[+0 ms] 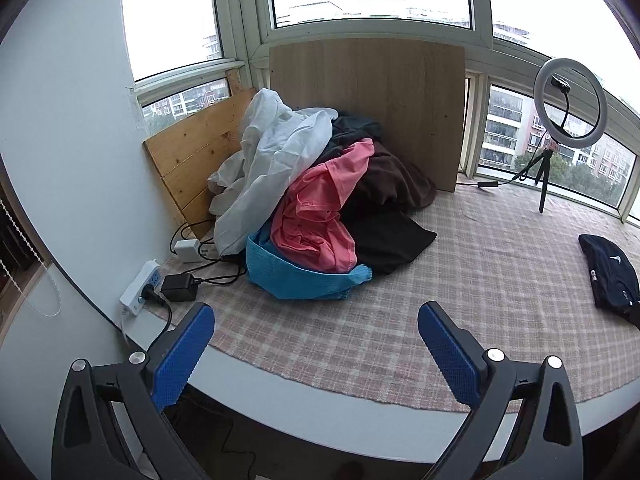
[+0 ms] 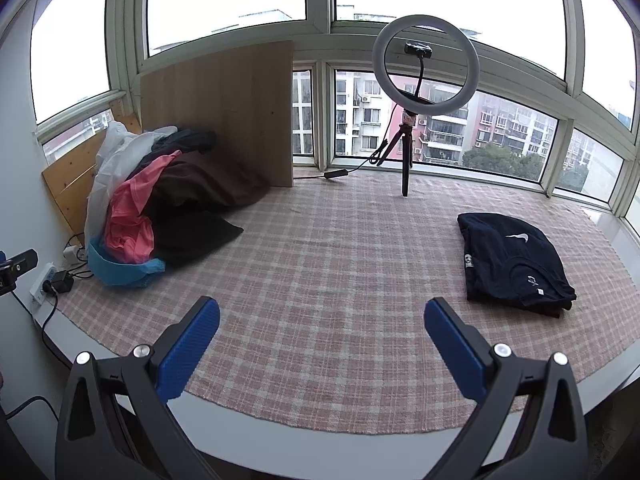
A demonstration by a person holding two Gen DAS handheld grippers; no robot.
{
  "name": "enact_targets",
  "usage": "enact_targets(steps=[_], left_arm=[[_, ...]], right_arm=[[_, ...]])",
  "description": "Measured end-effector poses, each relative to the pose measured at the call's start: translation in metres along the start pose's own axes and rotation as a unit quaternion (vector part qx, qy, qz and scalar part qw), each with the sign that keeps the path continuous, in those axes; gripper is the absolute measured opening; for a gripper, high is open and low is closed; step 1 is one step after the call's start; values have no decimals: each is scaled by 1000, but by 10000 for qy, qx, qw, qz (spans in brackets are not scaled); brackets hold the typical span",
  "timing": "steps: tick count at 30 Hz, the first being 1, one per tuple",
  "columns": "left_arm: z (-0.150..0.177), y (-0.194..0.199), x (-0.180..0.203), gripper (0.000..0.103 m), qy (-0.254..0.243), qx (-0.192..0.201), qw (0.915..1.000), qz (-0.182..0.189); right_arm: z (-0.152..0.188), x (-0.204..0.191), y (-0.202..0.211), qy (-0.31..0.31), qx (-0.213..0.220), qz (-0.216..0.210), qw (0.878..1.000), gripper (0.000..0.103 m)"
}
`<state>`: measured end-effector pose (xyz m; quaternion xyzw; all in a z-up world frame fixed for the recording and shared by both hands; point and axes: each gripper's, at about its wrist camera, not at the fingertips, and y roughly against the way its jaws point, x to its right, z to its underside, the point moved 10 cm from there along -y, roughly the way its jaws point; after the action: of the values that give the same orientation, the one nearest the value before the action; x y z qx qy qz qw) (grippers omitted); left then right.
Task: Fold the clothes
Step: 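Move both tools toward the clothes heap by the wooden board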
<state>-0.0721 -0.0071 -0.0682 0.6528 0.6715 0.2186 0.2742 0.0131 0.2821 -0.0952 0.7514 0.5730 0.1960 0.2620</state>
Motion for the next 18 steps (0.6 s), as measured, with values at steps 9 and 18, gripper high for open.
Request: enact_targets(steps=[9, 18], left_arm=[[13, 1, -7, 102, 86, 10, 9999, -74], [24, -3, -17, 99, 342, -169, 9992, -147]], right_arm=[[5, -2, -5, 60, 16, -265, 9996, 103], [11, -4, -11, 119, 14, -512, 9986, 103]])
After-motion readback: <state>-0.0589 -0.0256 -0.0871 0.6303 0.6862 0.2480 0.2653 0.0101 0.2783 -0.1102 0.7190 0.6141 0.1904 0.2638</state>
